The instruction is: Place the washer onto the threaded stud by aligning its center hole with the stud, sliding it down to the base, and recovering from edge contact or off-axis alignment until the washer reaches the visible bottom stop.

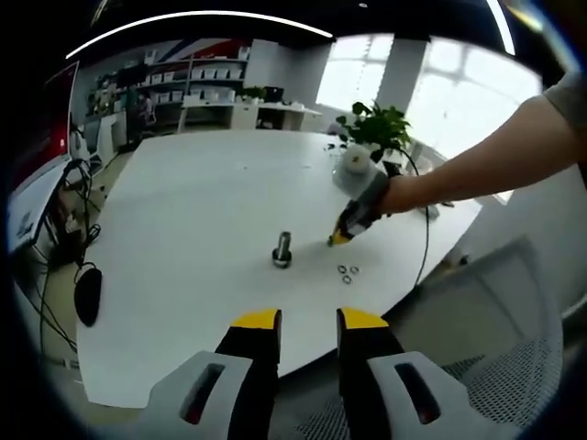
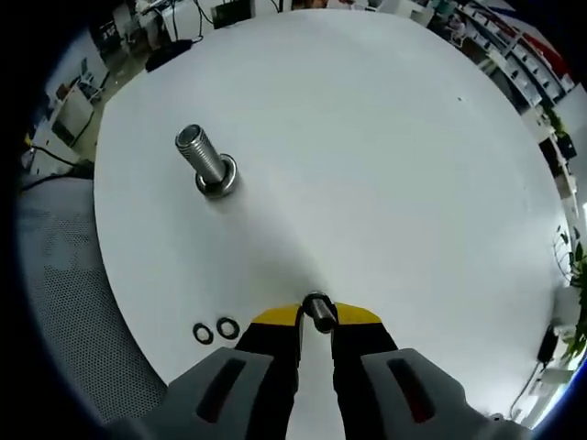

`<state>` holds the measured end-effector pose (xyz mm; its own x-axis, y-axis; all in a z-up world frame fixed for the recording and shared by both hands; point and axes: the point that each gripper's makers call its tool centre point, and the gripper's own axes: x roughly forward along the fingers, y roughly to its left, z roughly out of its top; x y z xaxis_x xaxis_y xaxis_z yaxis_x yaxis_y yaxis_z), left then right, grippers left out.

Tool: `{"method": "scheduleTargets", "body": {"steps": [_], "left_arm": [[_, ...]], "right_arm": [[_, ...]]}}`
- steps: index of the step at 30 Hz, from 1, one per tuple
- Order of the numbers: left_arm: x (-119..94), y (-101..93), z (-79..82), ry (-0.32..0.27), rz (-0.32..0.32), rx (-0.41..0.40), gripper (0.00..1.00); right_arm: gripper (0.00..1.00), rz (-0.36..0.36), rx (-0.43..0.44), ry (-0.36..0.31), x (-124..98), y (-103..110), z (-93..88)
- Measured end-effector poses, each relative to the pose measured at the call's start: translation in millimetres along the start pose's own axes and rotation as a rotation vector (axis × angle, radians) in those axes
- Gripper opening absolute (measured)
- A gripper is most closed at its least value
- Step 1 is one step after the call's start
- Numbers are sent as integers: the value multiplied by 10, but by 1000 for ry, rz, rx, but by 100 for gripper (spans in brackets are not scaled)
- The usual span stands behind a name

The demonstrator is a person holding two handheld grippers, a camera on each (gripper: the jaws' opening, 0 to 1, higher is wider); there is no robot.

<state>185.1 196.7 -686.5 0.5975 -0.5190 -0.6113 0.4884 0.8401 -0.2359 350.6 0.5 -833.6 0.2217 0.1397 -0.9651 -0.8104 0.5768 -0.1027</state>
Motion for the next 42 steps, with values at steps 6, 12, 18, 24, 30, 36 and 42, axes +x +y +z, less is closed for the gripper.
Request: {"method": "scheduleTargets", "body": {"steps": [6, 12, 18, 24, 30, 36, 42], "left_arm": [[-12, 14, 14, -9, 4, -3, 22], [-18, 29, 23, -14, 11, -10, 22], [-17, 33, 16, -11, 13, -10, 22], [-18, 36, 21, -13, 15, -9, 21], [-23, 46, 26, -19, 19, -15, 21], [-25, 45, 18, -14, 20, -18, 21], [-17, 37, 10, -6, 17, -8, 22]], "right_arm": [[15, -3, -1, -1, 22, 2, 0], [15, -2, 14, -2, 14, -13, 4], [18, -7, 7, -7, -25, -9, -19], [19, -7, -1, -4, -98, -30, -99], [19, 9, -1, 0, -163, -40, -215], [21, 72, -13, 10, -155, 171, -349], [23, 89, -144, 38, -133, 351, -472]]}}
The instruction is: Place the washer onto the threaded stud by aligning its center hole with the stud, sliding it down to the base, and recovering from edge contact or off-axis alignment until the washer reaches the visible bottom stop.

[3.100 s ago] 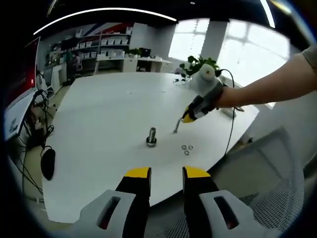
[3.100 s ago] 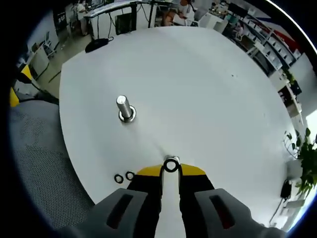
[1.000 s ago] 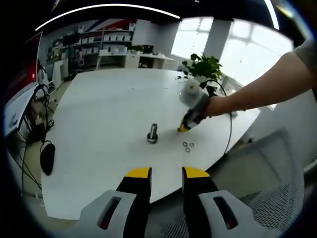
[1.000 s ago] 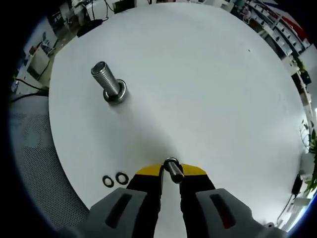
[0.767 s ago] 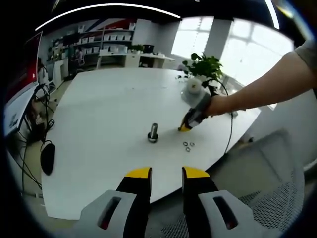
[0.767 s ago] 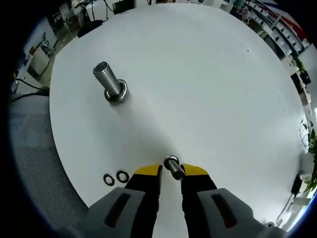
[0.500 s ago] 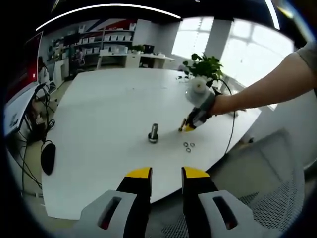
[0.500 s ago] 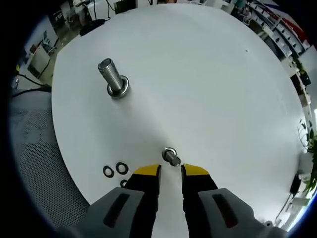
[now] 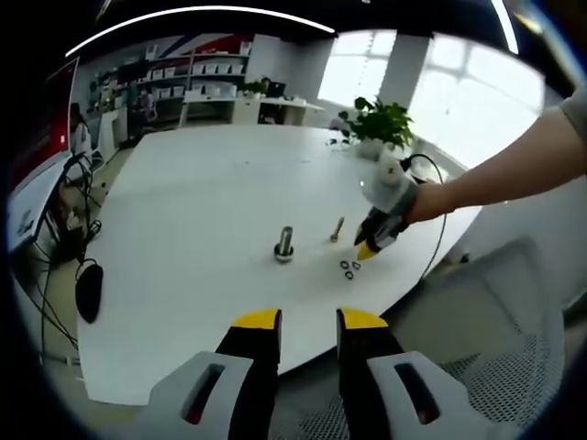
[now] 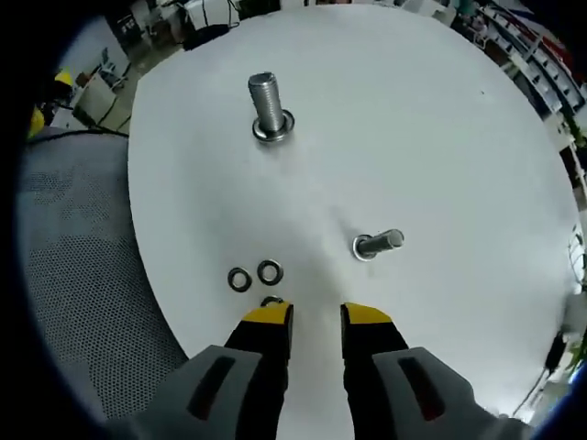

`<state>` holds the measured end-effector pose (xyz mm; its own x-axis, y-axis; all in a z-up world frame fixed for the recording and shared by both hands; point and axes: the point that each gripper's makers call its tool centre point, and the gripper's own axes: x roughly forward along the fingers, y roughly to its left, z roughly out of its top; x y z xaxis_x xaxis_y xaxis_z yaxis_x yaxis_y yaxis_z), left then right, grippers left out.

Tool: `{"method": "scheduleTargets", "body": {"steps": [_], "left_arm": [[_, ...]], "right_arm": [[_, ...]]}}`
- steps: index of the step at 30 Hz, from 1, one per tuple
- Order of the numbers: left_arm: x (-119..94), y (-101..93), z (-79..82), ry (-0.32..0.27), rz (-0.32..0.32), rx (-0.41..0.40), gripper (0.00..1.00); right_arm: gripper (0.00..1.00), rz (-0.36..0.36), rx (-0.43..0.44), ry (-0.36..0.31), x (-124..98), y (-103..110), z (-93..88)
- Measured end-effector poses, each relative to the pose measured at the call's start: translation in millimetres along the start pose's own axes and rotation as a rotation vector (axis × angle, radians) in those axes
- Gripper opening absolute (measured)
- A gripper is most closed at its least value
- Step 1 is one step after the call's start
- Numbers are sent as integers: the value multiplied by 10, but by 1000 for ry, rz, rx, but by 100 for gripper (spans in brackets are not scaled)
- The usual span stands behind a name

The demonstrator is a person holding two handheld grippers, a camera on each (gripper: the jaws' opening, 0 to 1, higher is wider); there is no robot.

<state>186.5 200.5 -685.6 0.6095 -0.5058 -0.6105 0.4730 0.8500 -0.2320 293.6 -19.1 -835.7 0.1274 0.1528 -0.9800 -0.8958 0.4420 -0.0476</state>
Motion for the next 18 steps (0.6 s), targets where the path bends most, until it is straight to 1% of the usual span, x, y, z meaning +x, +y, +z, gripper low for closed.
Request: {"method": "scheduleTargets", "body": {"steps": [2, 7, 11, 13, 14, 16, 18], "left_arm": [[0, -1, 2, -1, 1, 0, 22], [2, 0, -1, 2, 1, 0, 22], [2, 2, -2, 2, 2, -1, 21], [-1, 4, 2, -2, 4, -3, 21], [0, 4, 0, -1, 3, -4, 21], [-1, 1, -4, 1, 1, -3, 21], [0, -3, -7, 2, -1, -3, 21]], "right_arm": [[23, 20, 1, -1, -6, 63, -14], [25, 44, -7, -22, -26, 123, 3], [25, 66, -24, -27, -21, 177, 14], [25, 67, -32, -22, -6, 186, 19], [25, 70, -31, -23, -4, 191, 25], [25, 100, 29, -41, 4, 243, 65], [25, 89, 18, -40, 19, 242, 56]]}}
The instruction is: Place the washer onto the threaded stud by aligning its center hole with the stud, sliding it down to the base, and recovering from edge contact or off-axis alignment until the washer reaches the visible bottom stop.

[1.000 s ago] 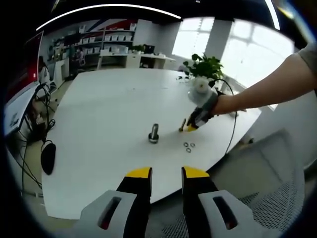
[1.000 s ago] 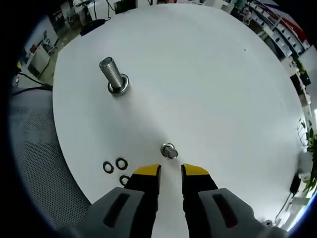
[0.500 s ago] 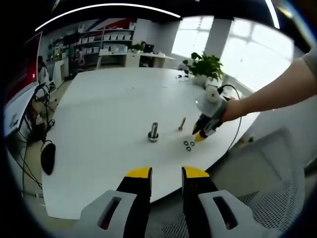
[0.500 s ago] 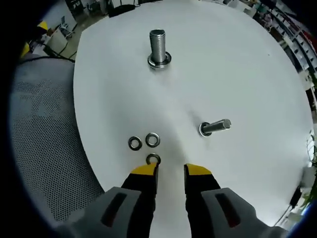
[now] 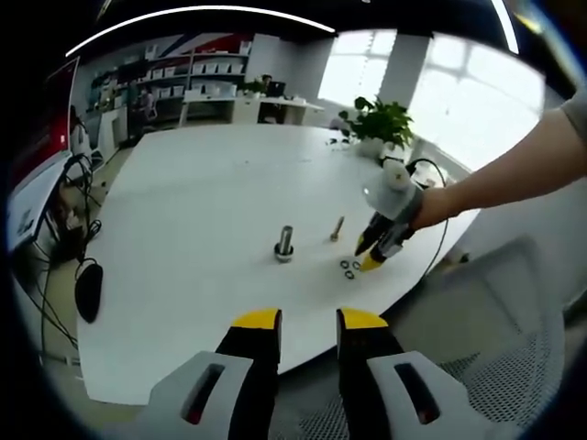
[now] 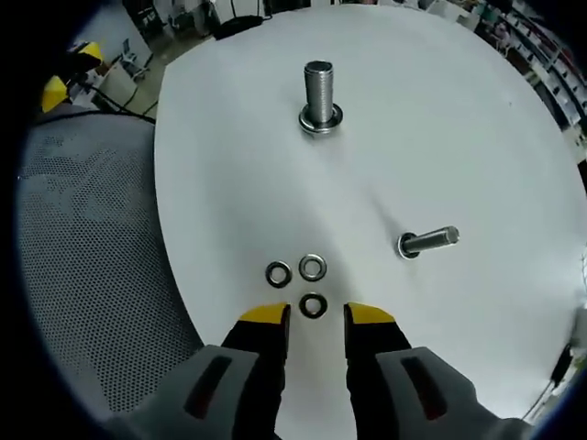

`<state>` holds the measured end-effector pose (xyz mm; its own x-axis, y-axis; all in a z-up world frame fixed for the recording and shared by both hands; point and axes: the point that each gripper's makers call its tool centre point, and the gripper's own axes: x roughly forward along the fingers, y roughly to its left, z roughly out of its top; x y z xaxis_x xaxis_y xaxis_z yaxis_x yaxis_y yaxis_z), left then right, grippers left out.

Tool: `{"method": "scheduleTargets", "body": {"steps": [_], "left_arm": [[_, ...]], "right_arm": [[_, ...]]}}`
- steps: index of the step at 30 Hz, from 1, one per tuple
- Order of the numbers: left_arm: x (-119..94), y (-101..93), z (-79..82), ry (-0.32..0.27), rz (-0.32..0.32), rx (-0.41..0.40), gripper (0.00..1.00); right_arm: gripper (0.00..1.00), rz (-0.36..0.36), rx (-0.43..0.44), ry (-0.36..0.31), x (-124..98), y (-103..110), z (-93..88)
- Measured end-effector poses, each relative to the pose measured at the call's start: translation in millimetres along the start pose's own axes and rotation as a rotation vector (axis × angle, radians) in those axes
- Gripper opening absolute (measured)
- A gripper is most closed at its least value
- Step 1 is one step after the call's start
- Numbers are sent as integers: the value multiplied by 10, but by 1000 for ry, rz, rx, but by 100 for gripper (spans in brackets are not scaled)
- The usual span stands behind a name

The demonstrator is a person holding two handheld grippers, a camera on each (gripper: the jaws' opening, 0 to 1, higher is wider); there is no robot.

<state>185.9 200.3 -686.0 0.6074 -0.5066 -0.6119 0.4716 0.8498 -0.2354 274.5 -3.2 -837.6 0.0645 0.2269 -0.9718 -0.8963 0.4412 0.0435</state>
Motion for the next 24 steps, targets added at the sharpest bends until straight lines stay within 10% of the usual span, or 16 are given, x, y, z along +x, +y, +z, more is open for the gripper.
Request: {"method": "scheduleTargets", "body": {"steps": [24], "left_arm": [[-2, 23, -8, 0, 10, -17, 21]], "right_arm": [[16, -42, -149, 89, 55, 20, 7]]}}
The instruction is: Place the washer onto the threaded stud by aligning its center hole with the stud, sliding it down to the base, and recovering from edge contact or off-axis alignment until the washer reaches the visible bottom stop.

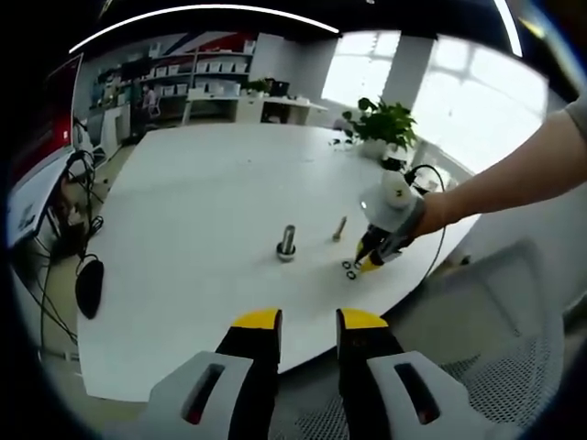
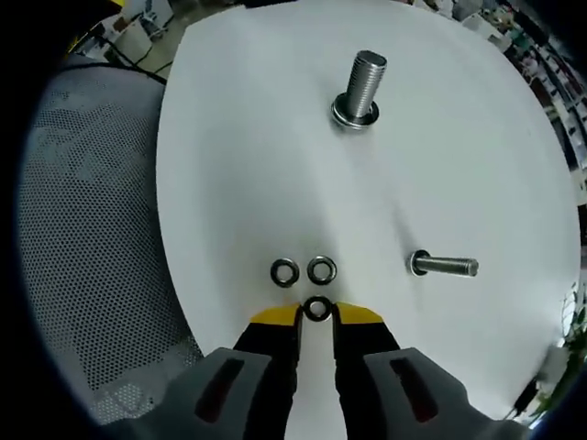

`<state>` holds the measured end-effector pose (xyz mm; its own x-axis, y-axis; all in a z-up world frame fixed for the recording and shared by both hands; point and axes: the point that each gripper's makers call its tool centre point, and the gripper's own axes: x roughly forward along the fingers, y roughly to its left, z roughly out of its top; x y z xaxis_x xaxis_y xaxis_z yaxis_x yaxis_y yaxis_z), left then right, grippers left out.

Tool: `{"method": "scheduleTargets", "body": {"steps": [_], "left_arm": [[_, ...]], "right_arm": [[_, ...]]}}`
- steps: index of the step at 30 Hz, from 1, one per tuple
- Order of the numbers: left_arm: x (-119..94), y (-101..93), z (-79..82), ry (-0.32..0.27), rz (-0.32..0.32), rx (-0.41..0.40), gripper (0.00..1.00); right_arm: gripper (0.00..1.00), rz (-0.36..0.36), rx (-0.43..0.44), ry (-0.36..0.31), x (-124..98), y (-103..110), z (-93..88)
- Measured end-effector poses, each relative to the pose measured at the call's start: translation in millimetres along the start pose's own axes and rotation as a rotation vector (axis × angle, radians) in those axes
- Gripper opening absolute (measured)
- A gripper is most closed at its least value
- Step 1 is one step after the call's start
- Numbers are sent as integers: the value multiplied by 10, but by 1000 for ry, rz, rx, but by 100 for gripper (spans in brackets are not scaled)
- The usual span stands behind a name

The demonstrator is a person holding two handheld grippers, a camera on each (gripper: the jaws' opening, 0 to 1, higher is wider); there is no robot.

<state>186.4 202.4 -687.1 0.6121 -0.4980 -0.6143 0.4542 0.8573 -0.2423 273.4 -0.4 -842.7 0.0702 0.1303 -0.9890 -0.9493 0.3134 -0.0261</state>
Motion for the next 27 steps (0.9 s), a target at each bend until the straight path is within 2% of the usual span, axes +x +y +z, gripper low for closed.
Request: {"method": "scheduleTargets", "body": {"steps": [6, 9, 11, 17, 21, 27], "left_arm": [[2, -9, -8, 6, -3, 5, 21], [1, -2, -8, 6, -1, 4, 21], [0, 0, -6, 4, 2, 3, 21], [3, -4, -12, 9, 0, 7, 21], [2, -1, -12, 8, 2, 4, 21], [-1, 8, -6, 5, 5, 1, 21]], "right_arm": [[15, 10, 8, 27, 14, -16, 8], [15, -6, 28, 61, 6, 1, 16], [14, -37, 113, 110, 0, 3, -10], [14, -41, 85, 153, 12, -7, 15], [14, -54, 135, 139, 0, -10, 1], [14, -68, 156, 90, -12, -8, -8]]}}
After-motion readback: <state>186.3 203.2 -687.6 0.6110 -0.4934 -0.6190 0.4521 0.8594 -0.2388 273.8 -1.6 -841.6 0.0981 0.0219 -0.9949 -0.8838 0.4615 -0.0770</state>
